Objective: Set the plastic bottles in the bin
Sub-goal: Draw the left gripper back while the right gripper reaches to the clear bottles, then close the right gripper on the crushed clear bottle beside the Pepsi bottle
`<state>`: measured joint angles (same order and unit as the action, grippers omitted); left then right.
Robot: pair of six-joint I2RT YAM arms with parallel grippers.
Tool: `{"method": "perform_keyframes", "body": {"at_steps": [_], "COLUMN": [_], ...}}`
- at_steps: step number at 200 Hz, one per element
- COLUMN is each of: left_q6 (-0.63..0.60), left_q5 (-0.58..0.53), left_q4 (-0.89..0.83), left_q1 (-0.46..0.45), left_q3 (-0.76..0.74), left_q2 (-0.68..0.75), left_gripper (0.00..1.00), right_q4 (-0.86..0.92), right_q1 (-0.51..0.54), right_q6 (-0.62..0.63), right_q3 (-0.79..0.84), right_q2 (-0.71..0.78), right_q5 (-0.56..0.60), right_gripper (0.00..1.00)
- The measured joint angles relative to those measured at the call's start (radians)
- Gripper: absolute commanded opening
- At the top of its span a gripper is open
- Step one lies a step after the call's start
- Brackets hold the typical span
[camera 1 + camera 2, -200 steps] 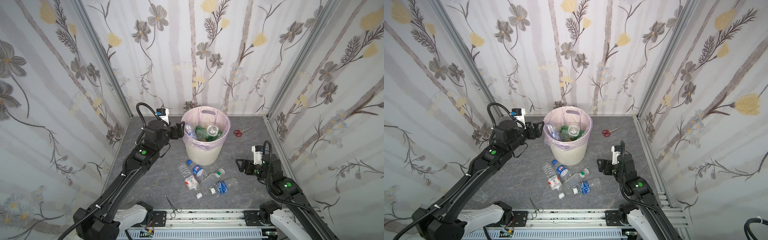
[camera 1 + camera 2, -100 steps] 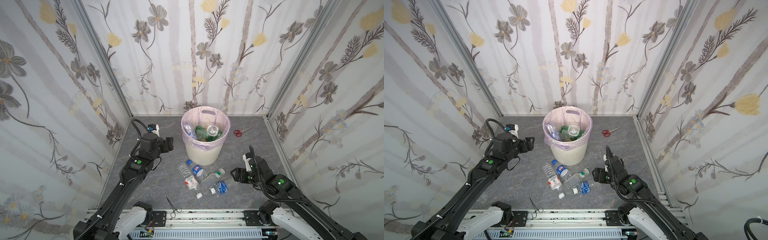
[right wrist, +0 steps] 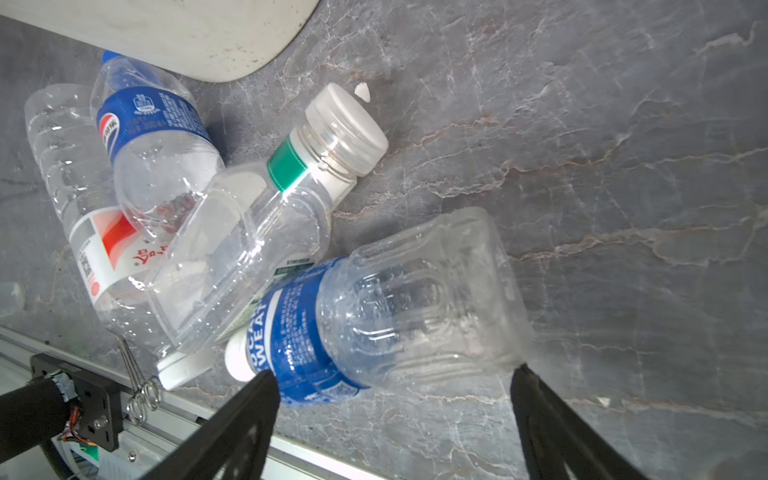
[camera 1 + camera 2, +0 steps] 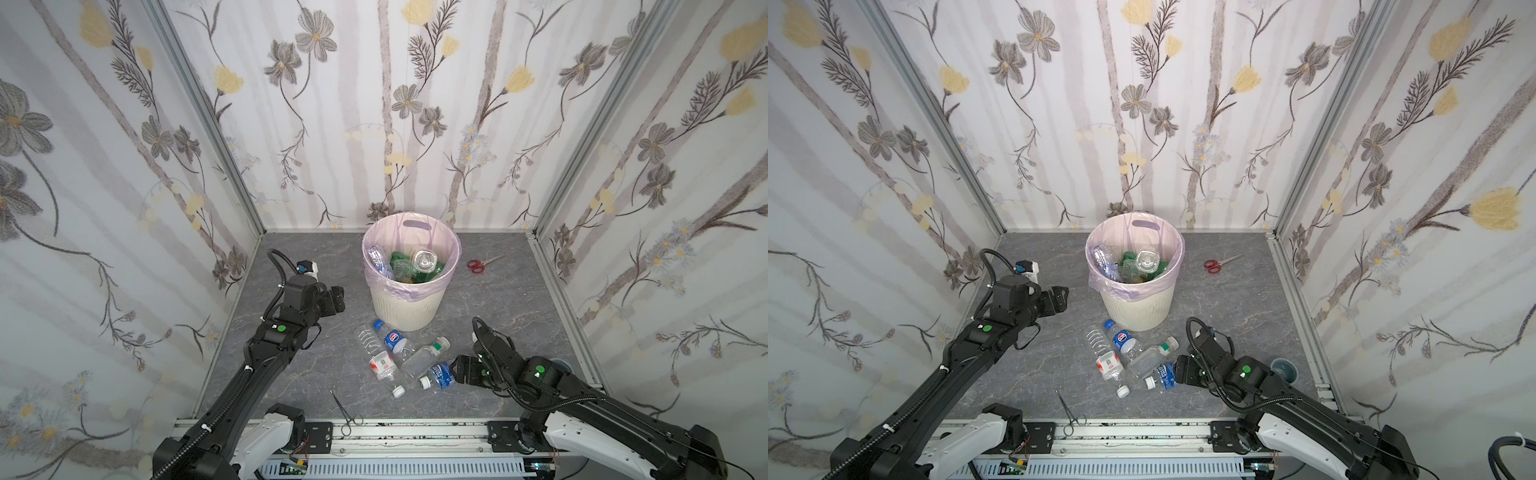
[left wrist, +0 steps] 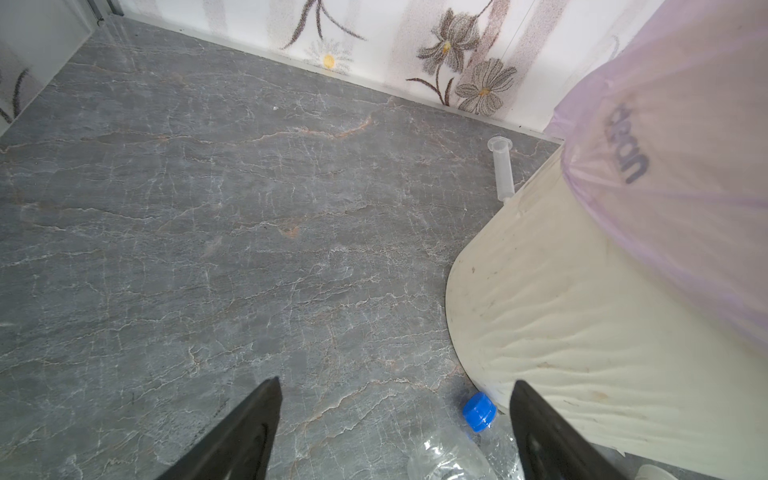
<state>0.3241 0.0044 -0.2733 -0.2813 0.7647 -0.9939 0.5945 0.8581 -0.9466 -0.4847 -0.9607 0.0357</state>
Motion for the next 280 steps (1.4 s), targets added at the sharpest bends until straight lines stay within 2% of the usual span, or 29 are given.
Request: {"method": "perform_keyframes", "body": {"at_steps": [92, 160, 198, 280], "left_q6": [-0.002, -0.003, -0.003, -0.001], "left_q5": [0.011, 0.016, 0.017, 0.025], "left_q4": [0.0, 0.0, 0.0, 0.0], "left_q1": [0.005, 0.006, 0.006, 0.006], "left_q3": [-0.01, -0.016, -0.024, -0.034], "left_q2": [0.027, 0.042, 0.054, 0.062], "left_gripper": [0.88, 0.88, 0.88, 0.88], "right_q4": [-0.159, -0.28, -0.281, -0.276], "right_q1": [0.004, -0.002, -0.017, -0.071], "right_q6": [-0.048, -0.045, -0.015, 0.077], "right_q3": [0.054, 0.059, 0.079, 0.085], "right_q2": [-0.075, -0.193, -0.226, -0.223], "right_q5": [0.022, 0.063, 0.09, 0.135], "right_gripper": [0.85, 0.82, 0.79, 0.66]}}
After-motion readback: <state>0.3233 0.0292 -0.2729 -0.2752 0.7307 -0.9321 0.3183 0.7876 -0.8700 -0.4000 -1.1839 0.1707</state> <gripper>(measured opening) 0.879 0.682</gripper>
